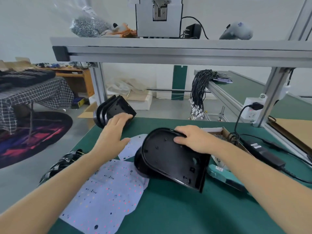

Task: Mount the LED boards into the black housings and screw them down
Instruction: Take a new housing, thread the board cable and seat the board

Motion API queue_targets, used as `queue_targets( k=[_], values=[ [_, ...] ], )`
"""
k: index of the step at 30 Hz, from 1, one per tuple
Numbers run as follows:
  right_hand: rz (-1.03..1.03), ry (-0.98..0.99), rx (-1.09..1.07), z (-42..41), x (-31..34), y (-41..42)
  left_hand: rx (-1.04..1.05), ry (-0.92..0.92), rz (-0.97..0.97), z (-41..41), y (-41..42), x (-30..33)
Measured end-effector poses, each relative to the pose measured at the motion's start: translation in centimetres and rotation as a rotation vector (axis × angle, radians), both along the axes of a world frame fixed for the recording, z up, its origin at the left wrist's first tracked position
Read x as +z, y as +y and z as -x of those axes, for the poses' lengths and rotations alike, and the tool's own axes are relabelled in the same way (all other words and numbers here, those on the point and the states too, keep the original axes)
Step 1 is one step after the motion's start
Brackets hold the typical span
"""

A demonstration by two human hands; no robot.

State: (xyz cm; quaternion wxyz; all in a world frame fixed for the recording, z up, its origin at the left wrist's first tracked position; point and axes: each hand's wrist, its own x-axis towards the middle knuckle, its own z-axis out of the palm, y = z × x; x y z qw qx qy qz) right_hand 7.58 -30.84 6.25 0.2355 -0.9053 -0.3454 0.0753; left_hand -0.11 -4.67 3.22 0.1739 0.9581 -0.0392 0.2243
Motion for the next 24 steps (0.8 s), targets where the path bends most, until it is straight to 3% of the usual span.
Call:
queue_targets(
  k=[3, 5, 7, 11, 13, 15, 19, 22, 24],
  values=[
    [0.092, 0.083, 0.061, 0.9, 0.3, -1.3, 0.102, 0.411, 0.125, -2.6, -2.0, -0.4],
    [0.058, 0.085, 0.054, 1.1, 0.1, -1.4, 0.013, 0.672, 0.379, -4.1, -4.3, -0.9],
    [-0.009, 0.068, 0.061, 1.2, 0.1, -1.5, -0.055, 0.741, 0.427, -4.7, -6.1, -1.3],
    [-0.153, 0.029, 0.054, 1.2, 0.3, -2.5, -0.142, 0.659, 0.344, -4.9, -6.8, -2.2],
    [-0.203, 0.034, 0.083, 1.3, 0.3, -3.4, -0.138, 0.640, 0.406, -4.6, -6.5, -2.2],
    [-0.217, 0.048, 0.123, 1.7, 0.6, -4.7, -0.033, 0.507, 0.509, -5.1, -5.0, -1.5],
    [-0.018, -0.047, 0.211, 2.5, 1.2, -5.7, 0.252, 0.164, 0.661, -7.1, 0.0, -0.4],
    [0.270, -0.073, 0.294, 3.6, 0.0, -2.9, 0.324, 0.179, 0.699, -9.1, 0.9, -0.7],
    [0.361, -0.022, 0.389, 4.8, -0.6, -0.6, 0.373, 0.211, 0.829, -10.8, 0.6, -1.3]
  ],
)
